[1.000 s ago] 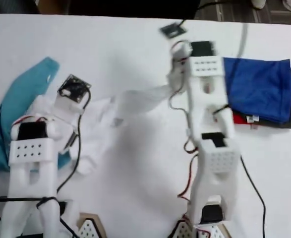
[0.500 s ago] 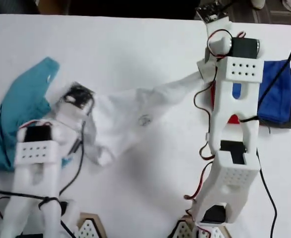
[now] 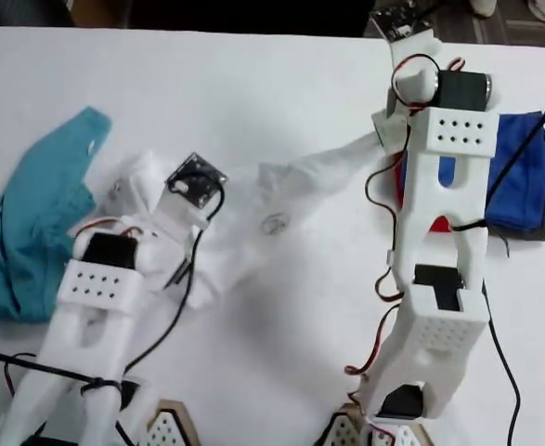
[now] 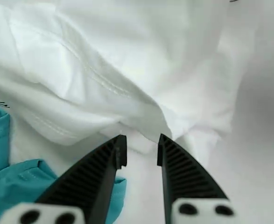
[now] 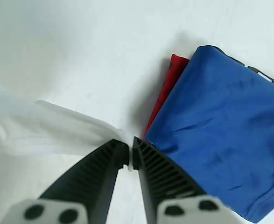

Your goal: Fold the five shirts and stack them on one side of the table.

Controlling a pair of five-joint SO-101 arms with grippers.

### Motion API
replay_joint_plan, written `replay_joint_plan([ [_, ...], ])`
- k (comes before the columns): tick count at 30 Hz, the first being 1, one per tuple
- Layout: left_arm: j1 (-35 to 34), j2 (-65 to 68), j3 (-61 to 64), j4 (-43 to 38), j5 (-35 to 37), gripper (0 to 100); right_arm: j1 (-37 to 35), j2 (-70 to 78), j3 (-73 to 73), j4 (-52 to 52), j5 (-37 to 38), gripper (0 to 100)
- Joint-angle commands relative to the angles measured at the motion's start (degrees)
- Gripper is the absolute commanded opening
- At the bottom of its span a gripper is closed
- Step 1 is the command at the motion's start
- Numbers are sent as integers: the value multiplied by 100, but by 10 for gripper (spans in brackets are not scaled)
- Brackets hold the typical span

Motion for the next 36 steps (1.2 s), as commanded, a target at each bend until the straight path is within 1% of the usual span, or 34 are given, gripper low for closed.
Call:
replay_joint_plan([
  [1,35,-44,101,-281,44,136,57,-418,-211,22,44,22],
  [4,167,-44,268,-396,79,136,40,-409,-211,22,44,22],
  [6,352,-70,268,-343,123,136,31,-409,-211,22,44,22],
  [8,536,-88,180,-185,334,136,31,-409,-211,22,44,22],
  [12,510,-79,-171,193,422,136,48,-409,-211,22,44,22],
  [16,607,-44,136,167,396,136,57,-409,-211,22,44,22],
  [19,765,-44,462,-97,185,136,40,-400,-211,22,44,22],
  [24,844,-35,787,-695,176,136,31,-400,-211,22,35,22],
  [28,818,18,910,-932,167,136,40,-400,-202,31,26,22],
  [32,774,510,884,-1240,141,136,40,-435,-149,66,18,22],
  [34,659,879,787,-1468,0,134,31,-453,-9,66,18,22],
  [36,466,1222,549,-1521,-70,130,57,-453,123,66,18,22],
])
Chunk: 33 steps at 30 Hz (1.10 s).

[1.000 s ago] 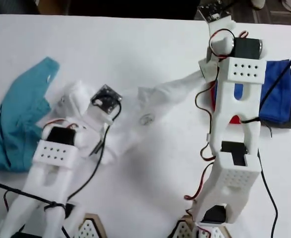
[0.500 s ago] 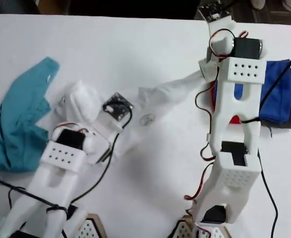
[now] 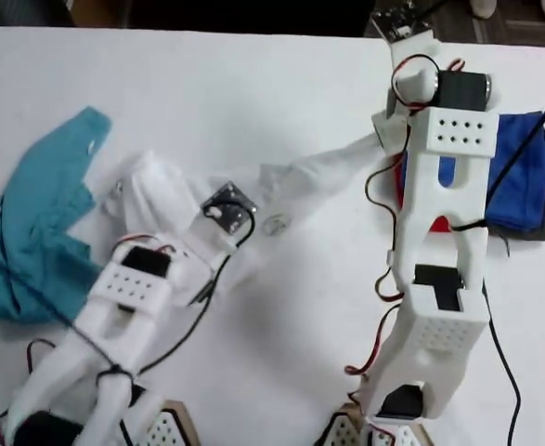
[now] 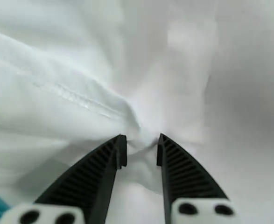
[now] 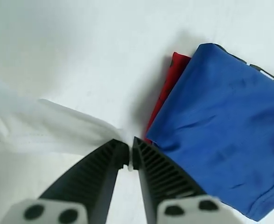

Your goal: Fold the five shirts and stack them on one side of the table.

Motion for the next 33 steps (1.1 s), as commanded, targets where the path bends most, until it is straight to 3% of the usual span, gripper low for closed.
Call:
replay_joint_plan([
  [1,-334,510,-514,-123,-123,118,75,-453,105,31,26,22],
  [4,-615,668,-1112,237,-123,18,145,-453,193,31,35,22],
  [13,-774,-18,-3240,2268,-123,26,22,-1464,149,13,53,22],
  [19,-782,-765,-4233,3174,-123,26,-154,-2624,202,-4,44,22],
  [25,-835,-1873,-5015,3587,-132,26,-154,-3714,149,-75,44,22],
  [33,-2215,-3305,-5552,3534,-132,25,-136,-5095,211,-365,53,22],
])
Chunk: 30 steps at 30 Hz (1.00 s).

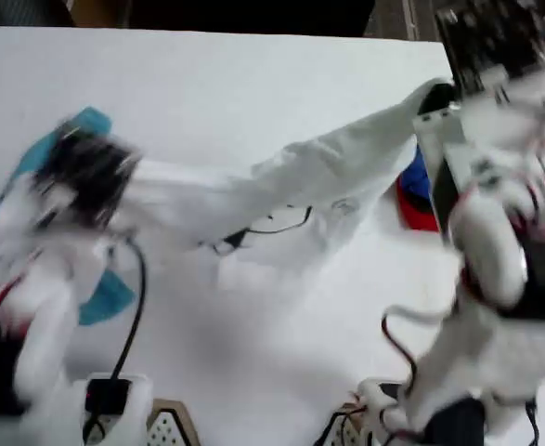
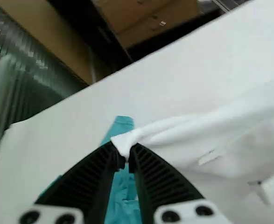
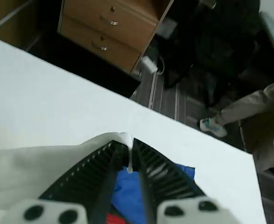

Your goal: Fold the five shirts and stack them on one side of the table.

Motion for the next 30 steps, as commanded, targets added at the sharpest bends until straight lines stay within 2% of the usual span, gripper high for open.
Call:
replay_joint_plan([
  [1,-466,-563,-233,0,-53,25,-22,-629,-26,-75,44,22],
  [10,-545,-1705,-224,-79,-26,25,4,-1710,132,312,44,22],
  [15,-545,-1767,-189,-79,-44,25,338,-2369,888,277,62,21],
  [18,-545,-1758,110,-141,-62,25,347,-2440,1451,13,378,21],
  [24,-536,-1758,2378,-818,-53,25,303,-2176,4149,-875,387,21],
  [28,-536,-1758,4207,-1292,-70,25,-66,-1868,6312,-1367,264,21],
  [30,-536,-1758,5015,-1442,-352,25,-312,-1692,7218,-1596,281,21],
])
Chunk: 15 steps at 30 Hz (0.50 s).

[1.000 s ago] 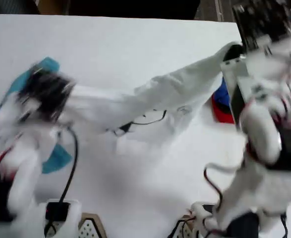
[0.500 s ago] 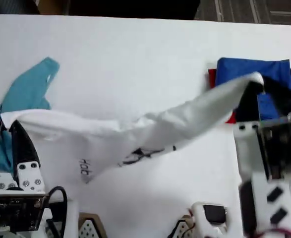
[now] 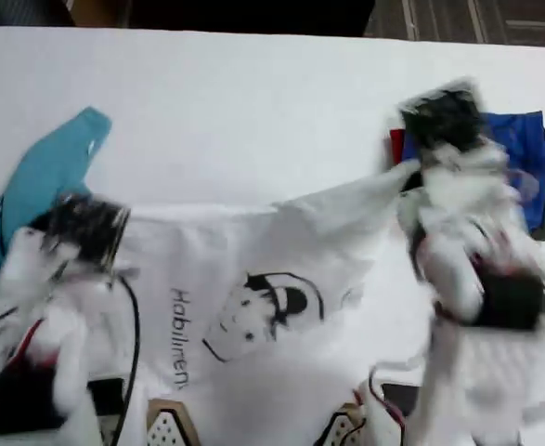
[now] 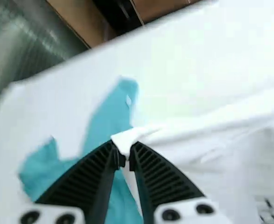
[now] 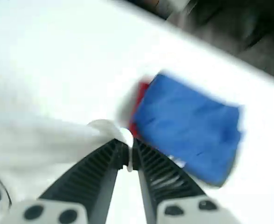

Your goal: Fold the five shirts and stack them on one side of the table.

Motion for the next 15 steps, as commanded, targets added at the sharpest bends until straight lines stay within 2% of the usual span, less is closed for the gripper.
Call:
replay_joint_plan([
  [1,-35,-18,1464,-343,-457,25,-409,251,1723,-505,-9,21],
  [6,-44,-26,2686,-457,-1204,25,-514,541,3068,-1807,0,21],
  [12,-62,-26,3266,-668,-1468,25,-488,1218,4026,-3512,-9,21],
  [15,-527,-26,3257,-624,-1873,25,-488,1604,4378,-4084,-35,21],
])
